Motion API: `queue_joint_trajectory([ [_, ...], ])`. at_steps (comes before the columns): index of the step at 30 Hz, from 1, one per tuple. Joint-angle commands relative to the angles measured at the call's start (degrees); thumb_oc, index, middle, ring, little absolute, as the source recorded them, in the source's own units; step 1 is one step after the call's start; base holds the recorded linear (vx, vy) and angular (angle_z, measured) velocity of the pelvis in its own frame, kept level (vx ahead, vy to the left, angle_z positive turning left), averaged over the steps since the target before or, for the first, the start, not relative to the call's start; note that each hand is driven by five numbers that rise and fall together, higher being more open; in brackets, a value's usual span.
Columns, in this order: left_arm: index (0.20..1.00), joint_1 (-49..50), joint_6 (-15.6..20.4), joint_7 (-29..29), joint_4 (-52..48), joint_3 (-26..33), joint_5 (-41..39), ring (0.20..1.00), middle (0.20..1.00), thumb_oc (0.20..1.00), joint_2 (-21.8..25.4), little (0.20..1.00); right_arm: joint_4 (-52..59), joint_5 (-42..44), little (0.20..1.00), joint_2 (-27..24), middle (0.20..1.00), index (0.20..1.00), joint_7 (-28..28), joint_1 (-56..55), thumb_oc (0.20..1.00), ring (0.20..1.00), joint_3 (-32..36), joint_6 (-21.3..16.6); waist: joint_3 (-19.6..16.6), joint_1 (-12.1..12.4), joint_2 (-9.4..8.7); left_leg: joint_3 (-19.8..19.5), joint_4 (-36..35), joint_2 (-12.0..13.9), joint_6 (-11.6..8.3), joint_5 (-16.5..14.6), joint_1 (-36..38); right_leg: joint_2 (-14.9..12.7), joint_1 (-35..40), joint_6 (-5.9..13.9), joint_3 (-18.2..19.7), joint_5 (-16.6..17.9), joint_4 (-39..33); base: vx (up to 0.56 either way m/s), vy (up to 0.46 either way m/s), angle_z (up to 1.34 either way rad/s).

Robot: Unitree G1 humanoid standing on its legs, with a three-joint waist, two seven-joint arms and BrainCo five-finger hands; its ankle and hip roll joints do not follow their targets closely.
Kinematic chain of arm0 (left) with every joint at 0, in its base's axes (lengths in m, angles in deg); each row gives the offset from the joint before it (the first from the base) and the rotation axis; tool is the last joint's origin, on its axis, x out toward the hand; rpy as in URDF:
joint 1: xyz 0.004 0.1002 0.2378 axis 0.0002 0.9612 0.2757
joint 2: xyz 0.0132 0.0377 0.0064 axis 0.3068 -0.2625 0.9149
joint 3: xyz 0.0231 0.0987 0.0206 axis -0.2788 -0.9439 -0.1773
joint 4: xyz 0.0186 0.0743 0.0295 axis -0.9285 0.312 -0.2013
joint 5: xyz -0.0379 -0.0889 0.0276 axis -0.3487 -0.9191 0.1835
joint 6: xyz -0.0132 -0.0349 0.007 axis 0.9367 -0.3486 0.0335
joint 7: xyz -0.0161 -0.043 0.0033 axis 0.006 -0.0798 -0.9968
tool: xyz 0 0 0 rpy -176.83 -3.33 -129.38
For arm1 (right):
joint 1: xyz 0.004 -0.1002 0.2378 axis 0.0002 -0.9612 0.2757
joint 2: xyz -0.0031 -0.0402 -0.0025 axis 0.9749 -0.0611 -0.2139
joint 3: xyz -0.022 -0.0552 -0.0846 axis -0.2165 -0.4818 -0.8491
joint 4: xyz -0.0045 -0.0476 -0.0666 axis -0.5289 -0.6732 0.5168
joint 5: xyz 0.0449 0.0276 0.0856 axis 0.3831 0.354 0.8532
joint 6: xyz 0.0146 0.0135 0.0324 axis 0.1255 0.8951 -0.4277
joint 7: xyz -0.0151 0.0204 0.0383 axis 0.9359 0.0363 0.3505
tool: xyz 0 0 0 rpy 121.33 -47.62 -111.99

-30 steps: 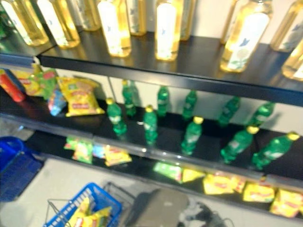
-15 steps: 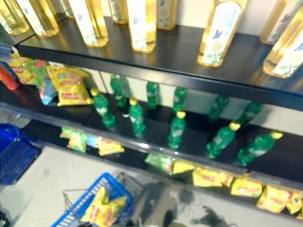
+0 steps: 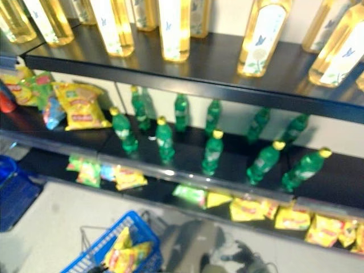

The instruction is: Pick up the snacks into the basket

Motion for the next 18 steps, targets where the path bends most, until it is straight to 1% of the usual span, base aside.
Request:
queue_joint_trajectory([
  [1,0.2,-1.1,2.8,1.2,0.3,2.7,-1.6,0.2,0.2,0.2,3.1,0.2,1.0,-1.0,1.0,0.4,1.0,1.0,0.5,3.0,1.0,1.0,-1.3,-0.7,-0.1,1.1,-2.3,-5.1,4.0,-2.3,2.74,-1.4,-3.1,-2.6,4.6,0.05,0.2,8.4,-6.9,-0.19,-0.477,-0.19],
  [2,0.2,-1.3,3.0,1.6,0.4,3.6,-2.4,0.2,0.2,0.2,3.8,0.2,2.5,-1.6,1.0,0.6,1.0,1.0,0.3,3.6,1.0,1.0,-2.5,-0.7,0.3,1.5,-3.08,-4.9,4.9,-0.8,1.7,-1.0,-4.2,-2.5,5.4,0.77,-0.1,6.7,-6.7,-0.15,-0.38,-0.25],
  [3,0.2,-1.3,3.0,1.6,0.4,3.6,-2.4,0.2,0.2,0.2,3.9,0.2,2.5,-1.6,1.0,0.6,1.0,1.0,0.3,3.6,1.0,1.0,-2.5,-0.7,0.3,1.5,-3.1,-4.9,4.9,-0.8,1.68,-1.0,-4.2,-2.5,5.4,0.76,-0.2,6.7,-6.6,-0.24,-0.551,-0.38],
  [4,0.2,-1.5,3.1,1.7,0.5,4.2,-3.0,0.2,0.2,0.2,4.5,0.2,3.9,-1.7,1.0,0.7,1.0,1.0,0.1,4.0,1.0,1.0,-3.9,-1.0,0.7,2.2,-3.84,-4.5,4.8,1.5,0.04,0.7,-5.6,-1.3,6.3,1.23,-1.6,3.6,-8.8,-0.14,-0.298,-0.34],
  [5,0.2,-1.6,3.1,1.7,0.5,4.2,-3.0,0.2,0.2,0.2,4.5,0.2,3.9,-1.7,1.0,0.8,1.0,1.0,0.1,4.0,1.0,1.0,-3.9,-1.0,0.7,2.2,-3.83,-4.5,4.7,1.5,0.0,0.7,-5.6,-1.3,6.3,1.2,-1.7,3.6,-8.8,-0.19,-0.467,-0.28],
  [6,0.2,-1.7,3.3,2.0,0.6,4.3,-3.9,0.2,0.2,0.2,4.6,0.2,3.6,-1.4,1.0,0.9,1.0,1.0,0.3,4.5,1.0,1.0,-4.8,-1.0,1.1,2.3,-3.59,-4.8,3.8,3.2,-0.97,2.8,-5.5,0.1,5.5,0.58,-1.6,2.6,-8.6,-0.12,-0.353,-0.2],
  [7,0.2,-1.7,3.3,2.1,0.4,4.2,-4.7,0.2,0.2,0.2,4.5,0.2,4.0,-1.5,1.0,0.7,1.0,1.0,0.2,4.9,1.0,1.0,-5.7,-0.9,1.6,2.2,-3.03,-5.5,1.5,5.6,-2.14,5.8,-5.5,2.0,5.0,-0.02,-1.8,1.5,-8.4,-0.24,-0.617,-0.22],
  [8,0.2,-1.4,3.1,1.9,0.2,3.6,-3.9,0.2,0.2,0.2,3.6,0.2,4.7,-1.6,1.0,-0.1,1.0,1.0,0.3,5.2,1.0,1.0,-6.5,-1.1,2.2,1.9,-2.61,-5.4,-1.1,7.8,-3.14,8.8,-6.1,4.3,4.5,-0.67,-2.6,0.9,-9.1,-0.18,-0.448,-0.11],
  [9,0.2,-1.4,3.1,1.9,0.2,3.6,-3.9,0.2,0.2,0.2,3.6,0.2,4.7,-1.6,1.0,-0.1,1.0,1.0,0.3,5.2,1.0,1.0,-6.5,-1.1,2.2,1.9,-2.61,-5.5,-1.2,7.8,-3.15,8.8,-6.1,4.3,4.5,-0.67,-2.6,0.9,-9.1,-0.19,-0.363,0.06],
  [10,0.2,-1.4,3.1,2.0,0.7,2.9,-3.3,0.2,0.2,0.2,2.8,0.2,4.9,-1.2,1.0,-0.7,1.0,1.0,0.6,5.4,1.0,1.0,-6.3,-1.3,3.0,1.6,-2.46,-4.5,-1.6,8.6,-3.4,10.6,-6.7,4.6,4.1,-0.8,-3.3,1.1,-9.3,-0.18,-0.258,0.09],
  [11,0.2,-1.2,2.7,1.6,0.9,2.4,-3.0,0.2,0.2,0.2,1.6,0.2,5.7,-1.2,1.0,-1.9,1.0,1.0,0.7,5.6,1.0,1.0,-6.3,-1.4,3.5,1.1,-2.65,-3.1,-1.0,7.9,-2.59,8.9,-6.0,4.8,3.3,-1.5,-3.6,1.5,-9.7,-0.18,-0.257,0.09],
  [12,0.2,-1.2,2.7,1.6,0.9,2.4,-3.0,0.2,0.2,0.2,1.5,0.2,5.8,-1.2,1.0,-1.9,1.0,1.0,0.7,5.6,1.0,1.0,-6.3,-1.3,3.5,1.1,-2.63,-3.1,-0.9,7.9,-2.58,8.7,-5.9,4.8,3.4,-1.49,-3.5,1.5,-9.7,-0.16,-0.232,0.05],
  [14,0.2,-0.3,2.4,1.2,1.0,1.3,-1.5,0.2,0.2,0.2,0.1,0.2,6.8,-0.7,1.0,-3.0,1.0,1.0,0.9,5.4,1.0,1.0,-5.8,-1.6,2.6,0.2,-2.16,-0.6,0.9,6.2,-2.07,5.8,-4.1,5.0,2.5,-2.07,-4.5,2.4,-11.3,-0.12,-0.144,0.09],
  [15,0.2,-0.3,2.4,1.2,1.0,1.2,-1.5,0.2,0.2,0.2,0.1,0.2,6.8,-0.7,1.0,-3.1,1.0,1.0,0.9,5.3,1.0,1.0,-5.8,-1.5,2.5,0.2,-2.13,-0.7,1.0,6.2,-2.08,5.8,-4.1,5.0,2.6,-2.07,-4.5,2.4,-11.3,-0.08,-0.1,0.12],
  [16,0.2,-0.1,2.7,1.2,0.3,0.7,-1.5,0.2,0.2,0.2,-0.3,0.2,7.4,-0.7,1.0,-3.4,1.0,1.0,1.2,5.2,1.0,1.0,-5.9,-1.7,2.2,-0.1,-1.76,-0.6,0.7,5.6,-2.1,5.7,-3.5,5.4,2.6,-2.23,-4.7,2.7,-11.9,-0.04,-0.043,0.03],
  [17,0.2,-0.1,2.8,1.2,0.0,0.3,-1.5,0.2,0.2,0.2,-0.2,0.2,10.4,-0.5,1.0,-3.9,1.0,1.0,1.0,4.7,1.0,1.0,-6.4,-2.0,1.9,-0.6,-1.27,-1.7,-0.3,5.5,-2.68,7.6,-3.6,6.2,2.7,-2.42,-4.7,2.8,-12.2,-0.04,-0.043,-0.01],
  [18,0.2,-0.1,2.8,1.2,0.0,0.3,-1.5,0.2,0.2,0.2,-0.2,0.2,10.4,-0.5,1.0,-4.0,1.0,1.0,1.0,4.7,1.0,1.0,-6.4,-2.0,1.9,-0.6,-1.27,-1.7,-0.3,5.5,-2.68,7.6,-3.6,6.2,2.7,-2.42,-4.7,2.8,-12.2,-0.02,-0.025,0.13],
])
